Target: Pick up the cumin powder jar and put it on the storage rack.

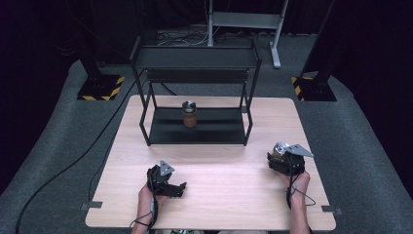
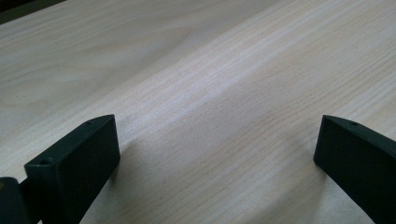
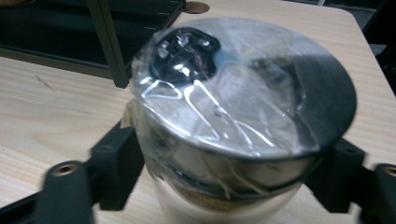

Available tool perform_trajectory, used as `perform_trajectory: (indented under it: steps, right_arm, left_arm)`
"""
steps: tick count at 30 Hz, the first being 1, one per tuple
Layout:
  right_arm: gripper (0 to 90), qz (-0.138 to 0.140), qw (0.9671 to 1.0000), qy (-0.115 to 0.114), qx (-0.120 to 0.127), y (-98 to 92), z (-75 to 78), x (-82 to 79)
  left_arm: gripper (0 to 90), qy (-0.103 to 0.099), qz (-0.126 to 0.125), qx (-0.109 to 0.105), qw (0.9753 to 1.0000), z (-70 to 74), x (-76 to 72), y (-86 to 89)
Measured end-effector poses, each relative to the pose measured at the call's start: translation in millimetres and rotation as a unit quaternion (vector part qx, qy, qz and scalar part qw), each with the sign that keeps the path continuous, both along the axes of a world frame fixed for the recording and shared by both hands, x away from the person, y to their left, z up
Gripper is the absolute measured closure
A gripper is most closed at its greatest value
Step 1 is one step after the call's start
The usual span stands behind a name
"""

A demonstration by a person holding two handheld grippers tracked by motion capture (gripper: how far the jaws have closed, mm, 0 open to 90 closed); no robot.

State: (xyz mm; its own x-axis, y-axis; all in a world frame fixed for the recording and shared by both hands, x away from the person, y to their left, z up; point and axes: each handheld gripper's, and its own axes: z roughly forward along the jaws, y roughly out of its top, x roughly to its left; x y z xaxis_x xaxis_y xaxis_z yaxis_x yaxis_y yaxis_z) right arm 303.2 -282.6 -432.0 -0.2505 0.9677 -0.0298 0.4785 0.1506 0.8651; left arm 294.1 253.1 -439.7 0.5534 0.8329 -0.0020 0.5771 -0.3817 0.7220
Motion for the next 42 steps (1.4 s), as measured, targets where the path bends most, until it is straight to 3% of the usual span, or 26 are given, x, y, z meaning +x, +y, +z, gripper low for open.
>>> perform_trajectory:
  steps: [3, 22, 42]
  right_arm:
    - [29.8, 0.003, 1.0, 0.005, 0.004, -2.8, -0.9, 1.0]
    - [30.3, -0.003, 1.0, 0.004, 0.006, -0.6, 0.1, -0.7]
    - [30.3, 0.02, 0.9997, -0.011, -0.003, 11.5, 19.5, -4.2]
  left_arm:
    - [0.0, 0.0, 0.0, 0.0, 1.0, 0.0, 0.0, 0.0]
    - [0.0, 0.0, 0.0, 0.0, 1.0, 0.1, 0.1, 0.0]
    - [0.0, 0.0, 0.0, 0.0, 1.0, 0.1, 0.1, 0.0]
